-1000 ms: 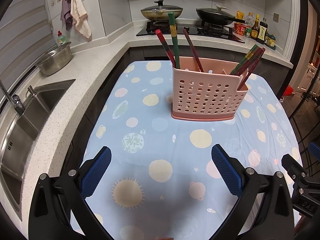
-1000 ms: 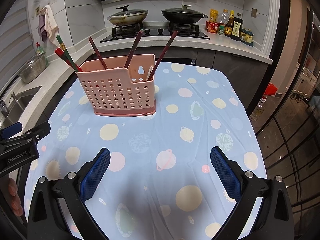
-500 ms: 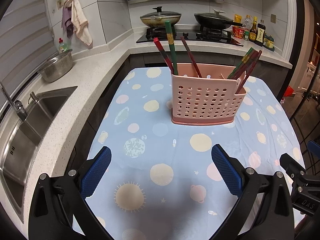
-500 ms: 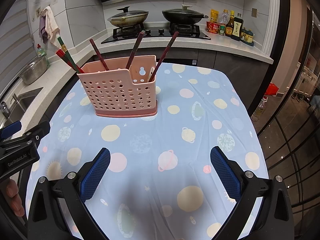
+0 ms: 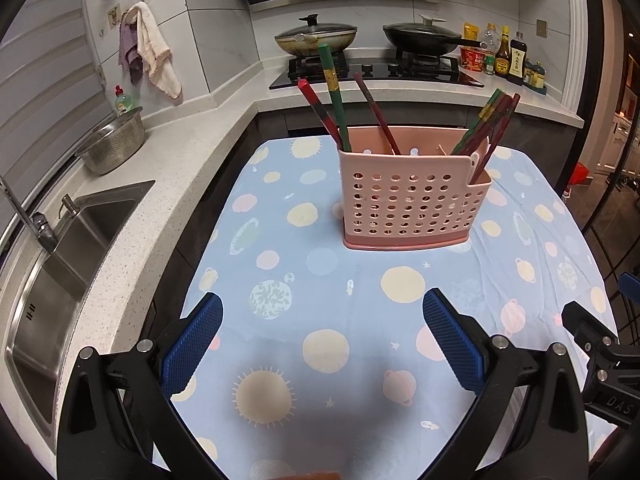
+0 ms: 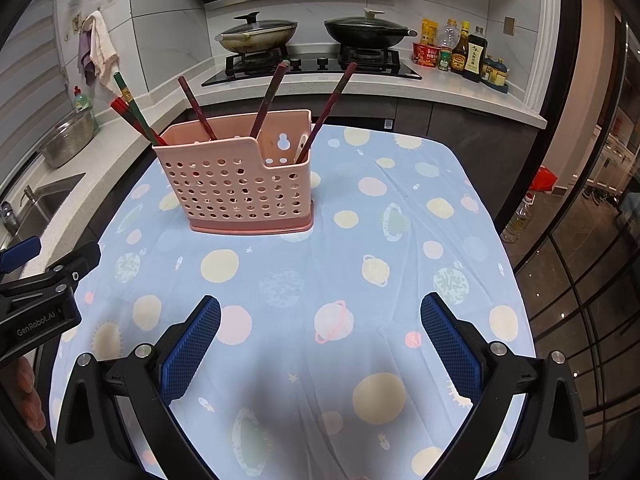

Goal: Organize utensils

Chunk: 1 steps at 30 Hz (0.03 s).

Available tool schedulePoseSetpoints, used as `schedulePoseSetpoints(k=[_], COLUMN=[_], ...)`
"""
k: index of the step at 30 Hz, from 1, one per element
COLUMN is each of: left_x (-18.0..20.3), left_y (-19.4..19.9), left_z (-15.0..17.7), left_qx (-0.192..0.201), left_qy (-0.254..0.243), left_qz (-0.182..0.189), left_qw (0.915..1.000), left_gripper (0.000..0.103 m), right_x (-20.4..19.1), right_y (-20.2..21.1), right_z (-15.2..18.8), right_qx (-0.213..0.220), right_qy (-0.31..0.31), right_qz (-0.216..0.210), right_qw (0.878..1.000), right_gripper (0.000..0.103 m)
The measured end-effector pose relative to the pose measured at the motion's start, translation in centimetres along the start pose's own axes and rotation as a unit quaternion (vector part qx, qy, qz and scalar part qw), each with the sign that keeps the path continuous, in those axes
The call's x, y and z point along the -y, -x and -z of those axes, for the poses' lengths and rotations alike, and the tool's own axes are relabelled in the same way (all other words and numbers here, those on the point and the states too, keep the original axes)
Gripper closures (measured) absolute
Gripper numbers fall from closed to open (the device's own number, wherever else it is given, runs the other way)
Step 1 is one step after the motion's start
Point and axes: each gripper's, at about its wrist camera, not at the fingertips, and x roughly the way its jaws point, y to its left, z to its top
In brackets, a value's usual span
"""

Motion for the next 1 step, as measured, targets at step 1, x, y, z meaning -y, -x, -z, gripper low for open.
schedulePoseSetpoints(k=[1], left_x=[-0.01], left_y=[0.0], left_z=[0.01], left_qx=[-0.001], left_qy=[0.001], left_qz=[0.002], left_qw=[1.0], left_gripper=[0.007], right_x=[0.04], right_y=[-0.04], right_z=[0.0], right_qx=[0.0], right_qy=[0.0], right_qz=[0.0], right_qw=[1.0], right_gripper=[0.007])
